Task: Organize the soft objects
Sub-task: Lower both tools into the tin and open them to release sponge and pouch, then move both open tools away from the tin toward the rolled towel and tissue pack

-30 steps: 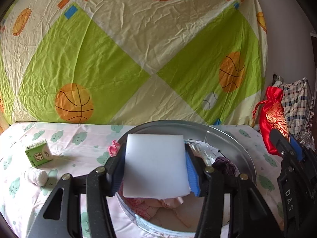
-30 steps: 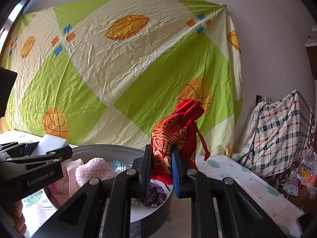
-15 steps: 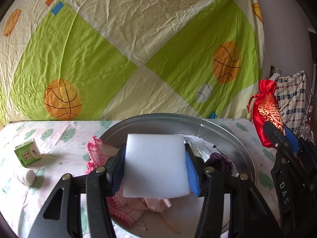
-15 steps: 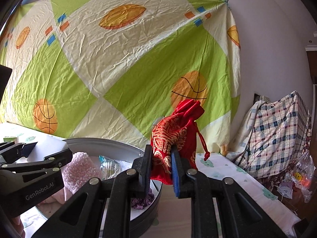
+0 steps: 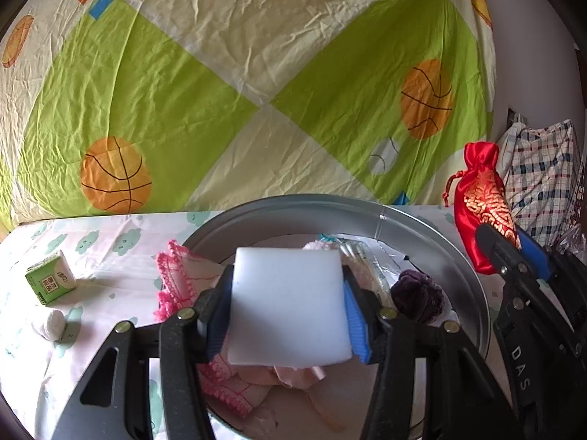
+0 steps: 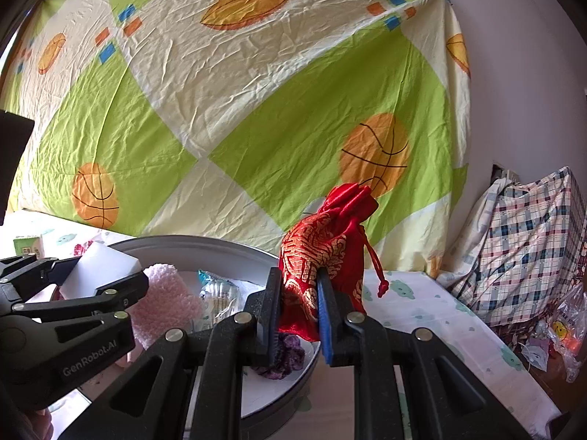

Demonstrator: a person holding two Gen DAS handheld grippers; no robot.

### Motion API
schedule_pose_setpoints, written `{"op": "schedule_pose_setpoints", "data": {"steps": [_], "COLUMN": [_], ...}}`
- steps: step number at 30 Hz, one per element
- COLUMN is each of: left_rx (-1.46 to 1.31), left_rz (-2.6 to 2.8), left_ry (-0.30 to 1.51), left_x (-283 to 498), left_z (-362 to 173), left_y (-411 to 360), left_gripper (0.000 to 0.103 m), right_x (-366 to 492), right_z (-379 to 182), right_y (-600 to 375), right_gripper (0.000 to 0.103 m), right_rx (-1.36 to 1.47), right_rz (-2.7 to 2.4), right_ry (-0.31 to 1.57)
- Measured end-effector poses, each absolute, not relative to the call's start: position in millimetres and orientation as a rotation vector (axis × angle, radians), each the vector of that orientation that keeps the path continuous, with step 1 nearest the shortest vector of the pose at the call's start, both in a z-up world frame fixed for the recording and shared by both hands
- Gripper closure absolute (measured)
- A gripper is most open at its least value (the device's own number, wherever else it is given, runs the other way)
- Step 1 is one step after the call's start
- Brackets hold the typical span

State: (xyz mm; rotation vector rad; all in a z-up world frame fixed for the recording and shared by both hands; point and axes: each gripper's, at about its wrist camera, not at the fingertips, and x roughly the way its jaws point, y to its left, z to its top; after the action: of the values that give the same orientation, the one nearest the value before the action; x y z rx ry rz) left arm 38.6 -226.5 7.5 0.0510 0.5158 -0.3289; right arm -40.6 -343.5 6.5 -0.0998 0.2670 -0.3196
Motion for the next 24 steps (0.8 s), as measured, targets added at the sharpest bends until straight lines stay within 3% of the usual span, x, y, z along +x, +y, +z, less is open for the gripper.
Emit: {"op": "schedule_pose_setpoints", "data": {"steps": [12, 14, 15, 17, 19, 22, 24], "left_rx": [0.073, 0.063, 0.061, 0.049, 0.034, 0.036, 0.066], "left_rz": [-0.310, -0.308, -0.300, -0.282, -0.258, -0.262, -0.248], "left_ry": [0.564, 0.562, 0.561, 0.560, 0.550, 0.504, 0.469], "left_x": [47, 47, 47, 47, 46, 38, 33], "left_z": [-1, -1, -1, -1, 0, 4, 6], "left_y": [-227, -224, -223, -220, -216, -214, -216], "left_gripper": [0.046, 0.039, 0.033, 0.021, 0.000, 0.001, 0.001], "right_x": [-35, -35, -36, -38, -42, -54, -60], "right_z": [2, 2, 2, 3, 5, 9, 11], "right_y": [-328, -326, -325, -325, -330, -341, -347], "right_gripper": [0.081, 0.067, 0.056, 0.046, 0.034, 0.016, 0.015], "right_rx": [-0.142, -0.146, -0.149, -0.151, -0.122, -0.052, -0.017], "right_rz": [-0.246, -0.234, -0.233, -0.254, -0.277, -0.300, -0.326], "right_ry": [0.298, 0.299, 0.296, 0.283, 0.264, 0.214, 0.183]}}
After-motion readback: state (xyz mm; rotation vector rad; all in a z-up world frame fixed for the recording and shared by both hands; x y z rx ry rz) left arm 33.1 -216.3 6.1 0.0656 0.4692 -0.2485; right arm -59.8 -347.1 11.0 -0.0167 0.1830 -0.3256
